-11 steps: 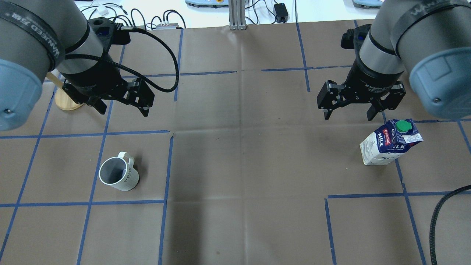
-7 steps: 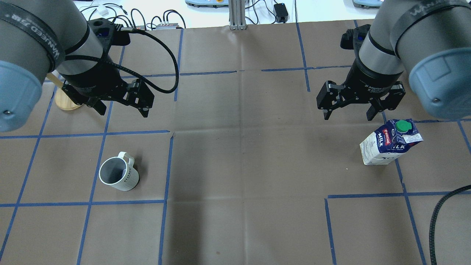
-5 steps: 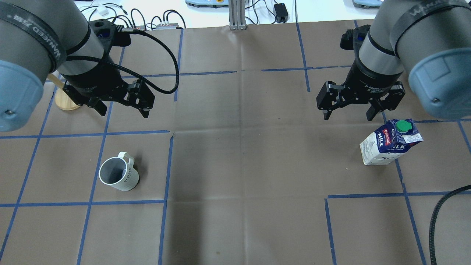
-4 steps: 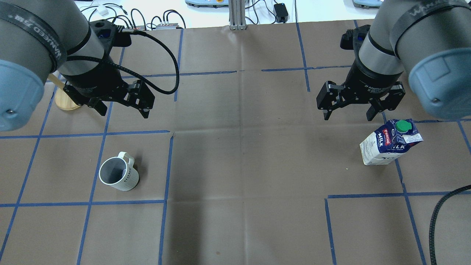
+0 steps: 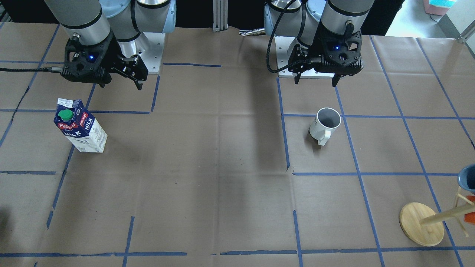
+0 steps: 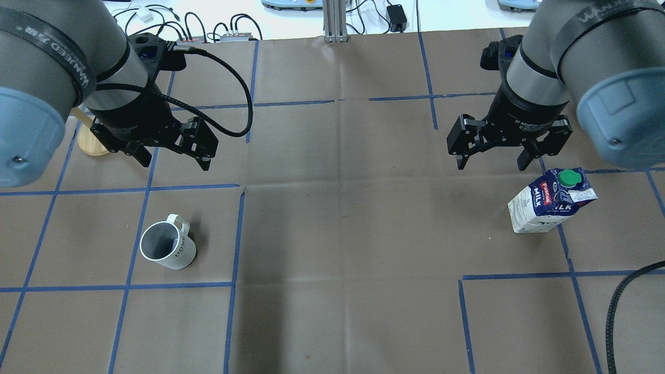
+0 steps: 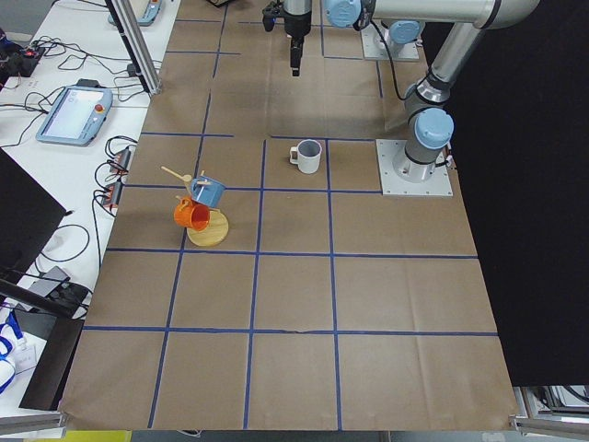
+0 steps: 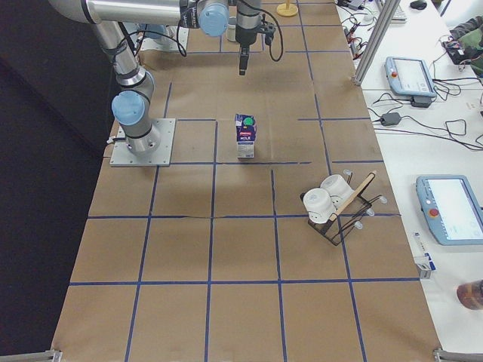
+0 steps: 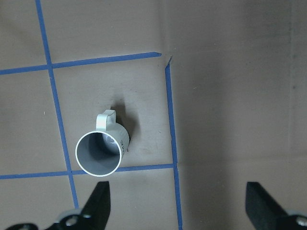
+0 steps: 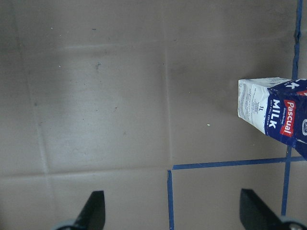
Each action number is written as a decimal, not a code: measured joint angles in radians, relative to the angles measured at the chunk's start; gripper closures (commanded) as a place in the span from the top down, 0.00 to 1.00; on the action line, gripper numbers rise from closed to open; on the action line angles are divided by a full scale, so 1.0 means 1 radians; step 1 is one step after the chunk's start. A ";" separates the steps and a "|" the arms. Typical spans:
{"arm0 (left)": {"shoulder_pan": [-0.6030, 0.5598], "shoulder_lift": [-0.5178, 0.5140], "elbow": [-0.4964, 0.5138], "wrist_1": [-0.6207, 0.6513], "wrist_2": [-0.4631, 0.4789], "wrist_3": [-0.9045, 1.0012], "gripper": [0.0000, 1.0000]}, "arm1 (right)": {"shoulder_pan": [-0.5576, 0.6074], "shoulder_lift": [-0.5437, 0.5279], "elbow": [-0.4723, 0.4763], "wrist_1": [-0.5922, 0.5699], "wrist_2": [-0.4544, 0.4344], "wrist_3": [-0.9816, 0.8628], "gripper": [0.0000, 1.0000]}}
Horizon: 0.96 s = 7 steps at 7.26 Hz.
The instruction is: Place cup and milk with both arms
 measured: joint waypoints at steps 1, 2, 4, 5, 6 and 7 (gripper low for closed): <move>0.000 0.001 -0.004 0.002 0.001 0.000 1.00 | 0.000 -0.001 0.003 0.000 0.000 0.000 1.00; 0.001 0.002 -0.007 0.000 0.002 0.002 1.00 | 0.000 -0.001 0.005 0.000 0.000 -0.001 1.00; 0.024 0.003 -0.029 -0.003 0.005 0.046 1.00 | -0.001 -0.001 0.006 0.000 0.000 -0.006 1.00; 0.078 0.005 -0.065 0.006 0.005 0.115 1.00 | -0.001 -0.001 0.007 -0.001 -0.001 -0.012 1.00; 0.150 0.007 -0.116 0.035 0.004 0.194 1.00 | -0.001 -0.001 0.007 -0.001 -0.001 -0.015 1.00; 0.212 0.009 -0.183 0.100 0.005 0.270 1.00 | -0.001 -0.001 0.007 -0.002 -0.001 -0.016 1.00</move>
